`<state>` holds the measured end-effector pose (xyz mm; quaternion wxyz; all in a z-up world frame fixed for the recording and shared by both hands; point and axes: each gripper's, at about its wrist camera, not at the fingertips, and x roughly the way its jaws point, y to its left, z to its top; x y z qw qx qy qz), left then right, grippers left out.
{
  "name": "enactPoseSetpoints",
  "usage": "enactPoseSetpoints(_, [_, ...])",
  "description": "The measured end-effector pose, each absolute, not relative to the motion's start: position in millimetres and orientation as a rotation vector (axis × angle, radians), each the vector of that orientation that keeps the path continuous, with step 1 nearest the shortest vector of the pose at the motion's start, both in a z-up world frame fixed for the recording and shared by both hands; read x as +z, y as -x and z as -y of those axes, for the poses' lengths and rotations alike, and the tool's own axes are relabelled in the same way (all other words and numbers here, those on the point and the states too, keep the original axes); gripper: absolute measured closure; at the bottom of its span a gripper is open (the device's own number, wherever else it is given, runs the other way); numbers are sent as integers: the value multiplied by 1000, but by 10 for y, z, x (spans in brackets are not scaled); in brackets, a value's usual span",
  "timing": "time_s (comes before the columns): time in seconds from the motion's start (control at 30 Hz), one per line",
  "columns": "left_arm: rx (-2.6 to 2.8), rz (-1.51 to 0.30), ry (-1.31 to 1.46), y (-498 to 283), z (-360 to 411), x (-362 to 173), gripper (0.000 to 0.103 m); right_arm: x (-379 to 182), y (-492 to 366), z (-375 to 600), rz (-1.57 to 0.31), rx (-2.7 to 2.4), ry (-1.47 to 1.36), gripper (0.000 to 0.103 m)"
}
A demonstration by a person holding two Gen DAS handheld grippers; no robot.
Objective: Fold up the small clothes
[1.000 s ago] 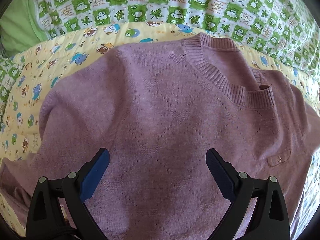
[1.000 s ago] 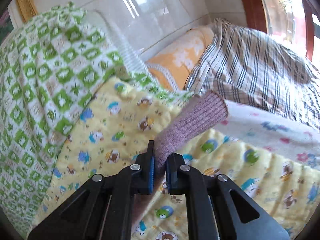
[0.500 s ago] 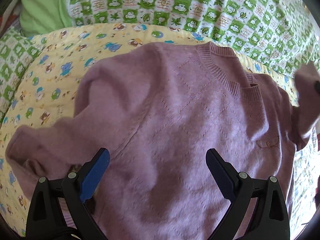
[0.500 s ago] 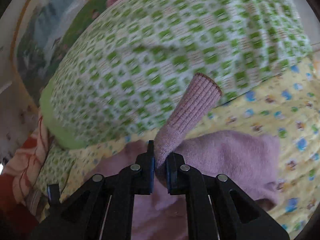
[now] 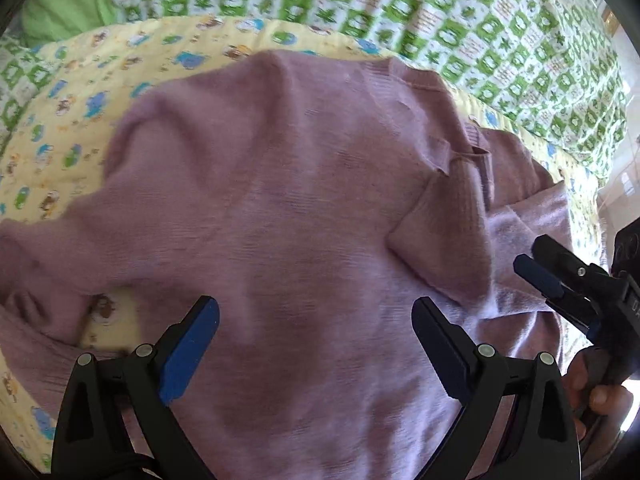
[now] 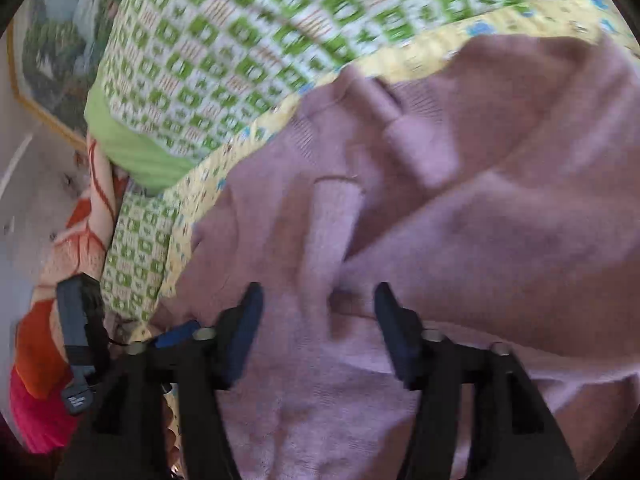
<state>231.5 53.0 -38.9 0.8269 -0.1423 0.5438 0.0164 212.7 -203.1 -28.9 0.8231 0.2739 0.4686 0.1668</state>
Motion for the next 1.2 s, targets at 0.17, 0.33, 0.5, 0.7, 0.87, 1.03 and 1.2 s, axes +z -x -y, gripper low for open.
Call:
enactPoseSetpoints(0.17, [-42,-1176,371,-2572,-153,-407,6,-218,-1930,2557,-947,266,-641,36])
enactPoseSetpoints(0.33, [28,-1281,227,-3033,382,-543,5,-159,-1728,3017,-887,127,-709,36])
enactPoseSetpoints(0.5, [14,-1226,178,-3120,435,-479,91,-71,-1639,3291,-858,53,-744,36])
enactPoseSetpoints(0.7, [-29,-938,244,-2605,-144,-74,76,121,-1466,3528,-777,0,-726,36])
enactPoseSetpoints(0.87, [43,-1153,490,-2557,-690,-608,33,18,-1444,3613,-808,-32,-746,36])
enactPoseSetpoints(1.03, [77,-1167,583,-2614,-771,-711,23,-12,-1508,3641,-825,-53,-715,36])
enactPoseSetpoints(1.2, [111,-1129,535,-2688,-666,-620,96,-16,-1634,3768,-833,-84,-684,36])
